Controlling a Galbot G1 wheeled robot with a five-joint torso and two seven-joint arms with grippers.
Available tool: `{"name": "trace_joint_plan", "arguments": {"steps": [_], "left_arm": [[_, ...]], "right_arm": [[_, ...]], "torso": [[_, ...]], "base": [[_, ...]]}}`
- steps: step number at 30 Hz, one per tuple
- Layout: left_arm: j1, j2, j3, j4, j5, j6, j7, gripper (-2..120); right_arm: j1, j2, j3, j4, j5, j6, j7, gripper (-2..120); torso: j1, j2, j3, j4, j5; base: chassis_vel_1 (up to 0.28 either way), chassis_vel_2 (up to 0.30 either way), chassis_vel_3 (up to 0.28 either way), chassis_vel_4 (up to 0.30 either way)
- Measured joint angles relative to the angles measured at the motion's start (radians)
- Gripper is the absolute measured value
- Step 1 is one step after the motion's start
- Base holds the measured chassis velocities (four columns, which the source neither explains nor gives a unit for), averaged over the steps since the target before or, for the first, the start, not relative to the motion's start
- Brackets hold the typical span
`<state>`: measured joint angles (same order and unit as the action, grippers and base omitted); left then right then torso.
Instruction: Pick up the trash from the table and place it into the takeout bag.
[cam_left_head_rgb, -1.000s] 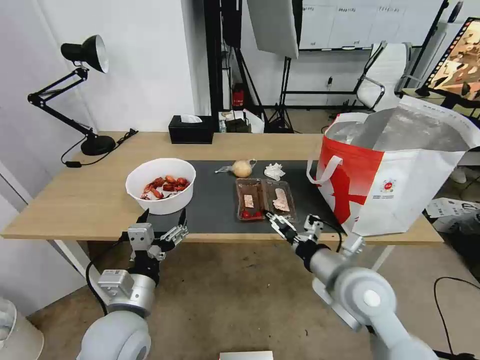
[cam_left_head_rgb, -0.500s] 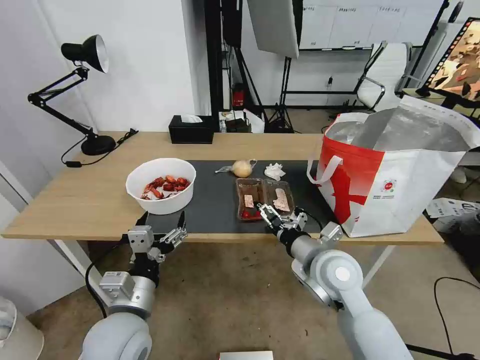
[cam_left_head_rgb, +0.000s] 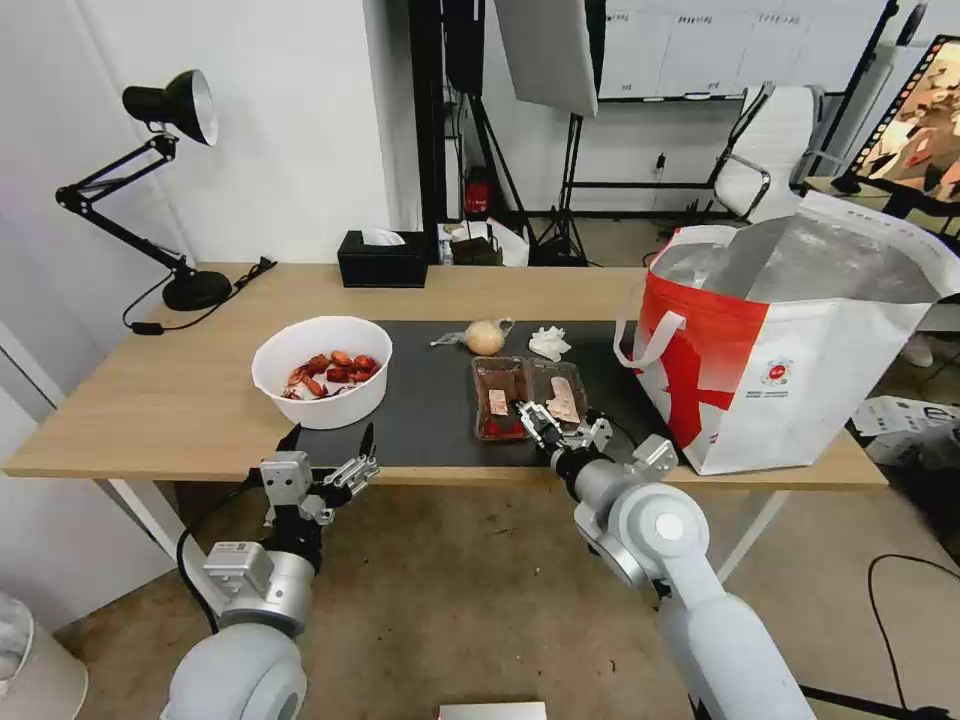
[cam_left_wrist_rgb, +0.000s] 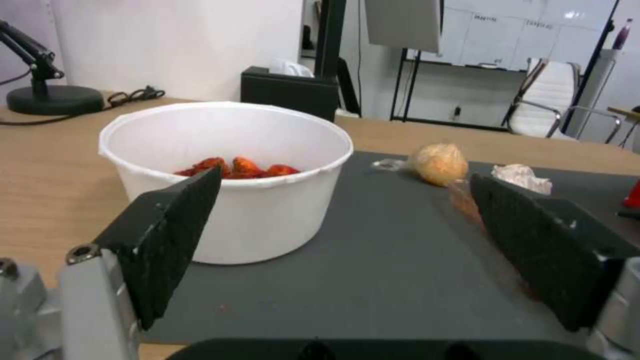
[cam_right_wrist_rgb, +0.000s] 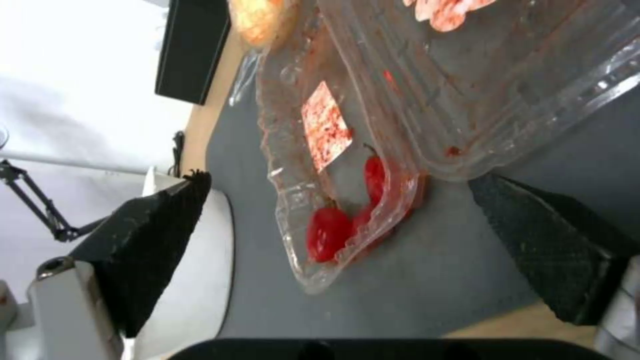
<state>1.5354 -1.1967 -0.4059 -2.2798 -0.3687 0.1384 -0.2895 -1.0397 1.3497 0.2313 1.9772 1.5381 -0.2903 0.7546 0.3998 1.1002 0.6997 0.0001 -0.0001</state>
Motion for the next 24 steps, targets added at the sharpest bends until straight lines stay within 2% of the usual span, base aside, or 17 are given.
{"name": "trace_joint_plan", "arguments": {"steps": [6,16,24], "left_arm": [[0.000,0.004,-0.003,0.000,-0.005,-0.002,-0.001,100],[0.002,0.005,-0.005,-0.001,-0.006,-0.003,-0.001,100],[0.007,0.002,-0.005,-0.002,-0.006,-0.005,-0.001,100]], "right_arm": [[0.009,0.010,0.008,-0.006,0.024,-0.003,0.045,100],[0.006,0.021,0.011,-0.010,0.021,-0.004,0.053,100],[-0.002,0.013,0.009,0.001,-0.012,0.013,0.054,100]], "torso": [[0.000,0.000,0.000,0.0002,-0.0001],[0.000,0.000,0.000,-0.0001,0.0000],[0.000,0.000,0.000,0.0007,0.0004]], "base": [[0.000,0.000,0.000,0.000],[0.000,0.000,0.000,0.000],[0.000,0.000,0.000,0.000]]}}
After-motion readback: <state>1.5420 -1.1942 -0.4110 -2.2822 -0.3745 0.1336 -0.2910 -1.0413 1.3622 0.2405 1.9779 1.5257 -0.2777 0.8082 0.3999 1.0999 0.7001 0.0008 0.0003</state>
